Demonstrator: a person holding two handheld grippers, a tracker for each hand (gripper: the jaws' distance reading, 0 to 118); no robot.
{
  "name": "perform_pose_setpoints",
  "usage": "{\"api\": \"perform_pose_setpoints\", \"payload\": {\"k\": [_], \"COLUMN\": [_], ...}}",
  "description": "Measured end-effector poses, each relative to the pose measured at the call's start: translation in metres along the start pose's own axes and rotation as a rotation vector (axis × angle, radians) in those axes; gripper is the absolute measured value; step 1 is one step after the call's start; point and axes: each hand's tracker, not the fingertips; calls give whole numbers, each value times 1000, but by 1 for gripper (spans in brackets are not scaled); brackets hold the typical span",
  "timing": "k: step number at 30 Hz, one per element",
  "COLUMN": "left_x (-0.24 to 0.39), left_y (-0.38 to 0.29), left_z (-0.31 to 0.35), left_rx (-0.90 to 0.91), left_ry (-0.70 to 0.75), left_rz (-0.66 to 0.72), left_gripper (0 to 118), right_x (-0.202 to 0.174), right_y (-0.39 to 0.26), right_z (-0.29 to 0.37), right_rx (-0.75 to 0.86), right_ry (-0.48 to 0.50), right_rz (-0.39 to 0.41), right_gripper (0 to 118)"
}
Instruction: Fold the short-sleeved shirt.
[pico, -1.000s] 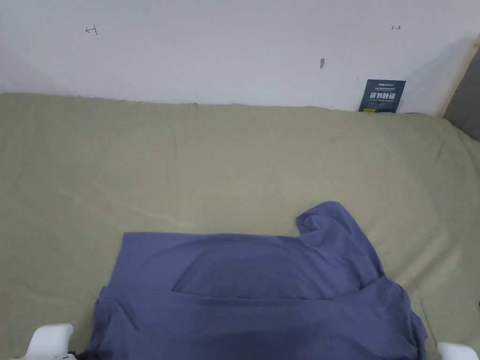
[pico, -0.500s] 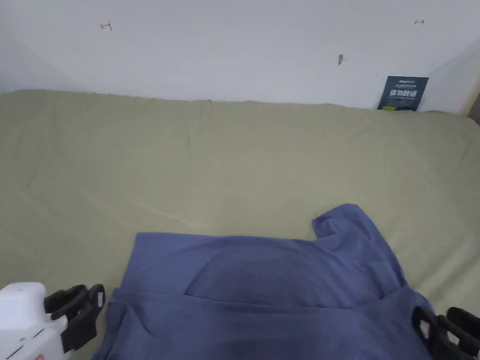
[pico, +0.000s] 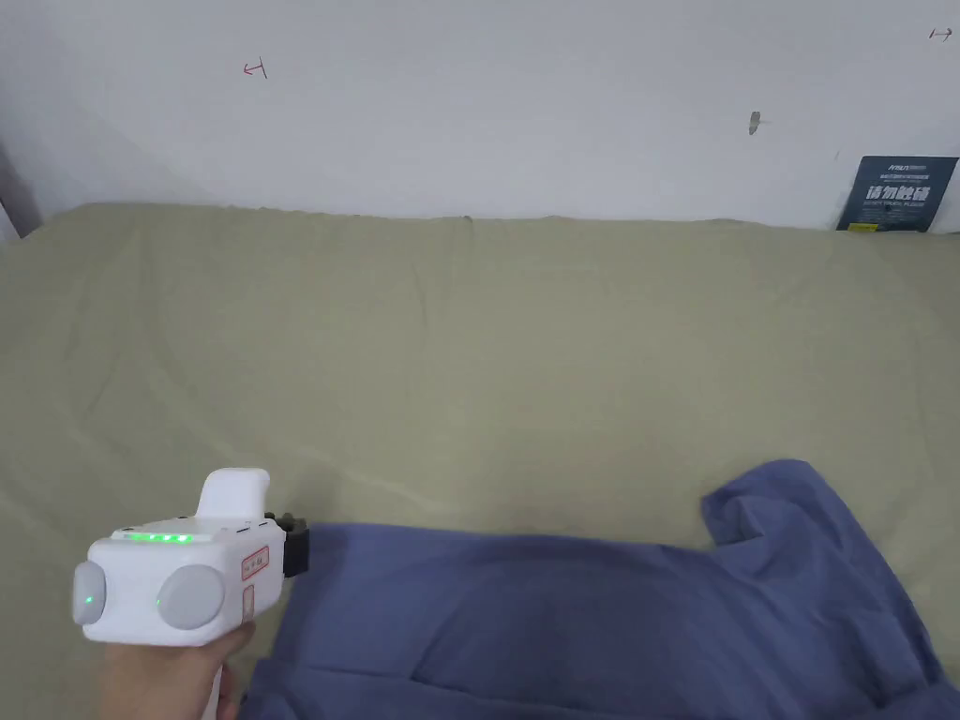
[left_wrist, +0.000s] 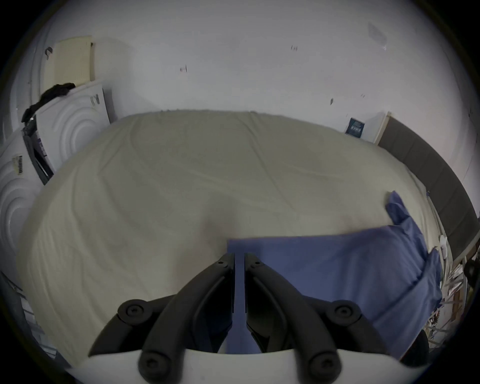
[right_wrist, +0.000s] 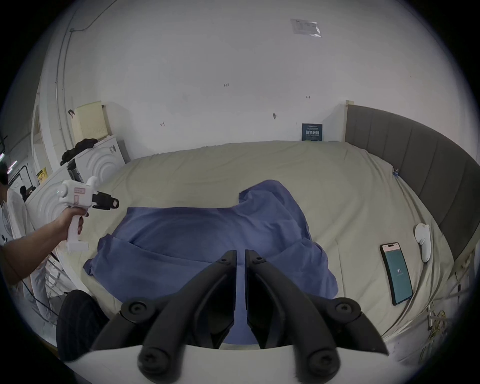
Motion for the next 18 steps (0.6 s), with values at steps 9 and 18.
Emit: {"api": "perform_pose_setpoints", "payload": {"k": [9, 18], "left_x": [5, 40], "left_y": [8, -21], "left_z": [-78, -44], "left_rx": [-154, -64], "left_ry": [19, 0], "left_rz": [-35, -144], "left_gripper": [91, 7], "right_x": [17, 25], "right_y": [1, 6], "right_z": [-19, -44], "right_rx": [-50, -87], "right_ry": [-45, -51], "right_rz": [-41, -52], "right_gripper": [8, 8]}}
